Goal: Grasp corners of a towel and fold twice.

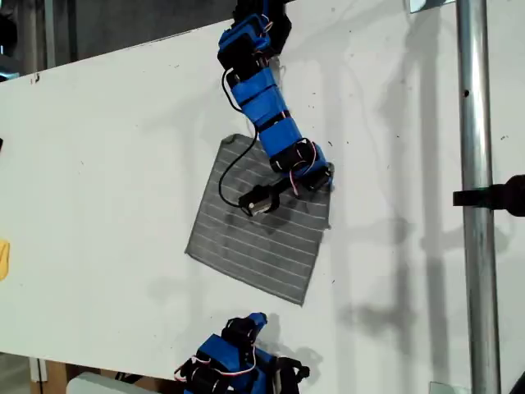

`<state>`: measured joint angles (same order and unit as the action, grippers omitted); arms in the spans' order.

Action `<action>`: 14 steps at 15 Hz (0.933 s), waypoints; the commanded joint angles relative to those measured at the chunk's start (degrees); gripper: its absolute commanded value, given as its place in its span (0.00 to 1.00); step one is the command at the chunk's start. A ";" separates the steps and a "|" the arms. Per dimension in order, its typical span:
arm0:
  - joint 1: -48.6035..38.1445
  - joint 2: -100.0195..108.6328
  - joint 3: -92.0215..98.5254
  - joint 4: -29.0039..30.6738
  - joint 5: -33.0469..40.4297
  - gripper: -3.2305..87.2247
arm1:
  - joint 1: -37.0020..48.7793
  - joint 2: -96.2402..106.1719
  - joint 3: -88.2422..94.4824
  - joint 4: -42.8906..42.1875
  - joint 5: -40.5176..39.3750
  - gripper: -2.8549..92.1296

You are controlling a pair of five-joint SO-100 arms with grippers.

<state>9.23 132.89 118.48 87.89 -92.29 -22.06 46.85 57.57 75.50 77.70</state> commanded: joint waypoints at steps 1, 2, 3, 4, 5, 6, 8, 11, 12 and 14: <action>-0.26 -3.43 -6.42 2.37 -0.09 0.00 | 0.97 0.88 0.00 -1.67 -0.44 0.03; -0.44 -5.89 -10.46 4.04 1.85 0.04 | 1.14 0.88 0.09 -2.46 -0.97 0.03; -0.09 -9.05 -15.56 5.36 5.63 0.23 | 1.32 0.88 0.09 -3.16 -1.32 0.03; 0.35 -10.90 -19.25 5.36 8.96 0.34 | 1.49 0.88 0.09 -3.52 -1.58 0.03; 0.70 -11.51 -20.83 4.92 12.66 0.36 | 1.67 0.88 0.09 -3.52 -1.67 0.03; 1.14 -11.87 -20.92 4.66 14.85 0.38 | 1.76 0.97 0.09 -3.52 -1.76 0.03; 2.20 -13.45 -16.87 2.90 15.73 0.40 | 1.76 1.05 0.09 -3.78 -1.76 0.03; 3.69 -13.80 3.16 -15.91 12.39 0.38 | 1.58 1.23 0.09 -4.13 -1.58 0.03; 4.92 -14.59 8.96 -23.03 10.28 0.37 | 1.41 1.32 0.09 -4.13 -1.49 0.03; 7.73 -20.04 14.77 -30.67 4.48 0.37 | 1.05 1.41 0.09 -4.13 -1.14 0.03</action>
<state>14.77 114.79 131.75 62.40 -84.73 -21.09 47.02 58.10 72.51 76.82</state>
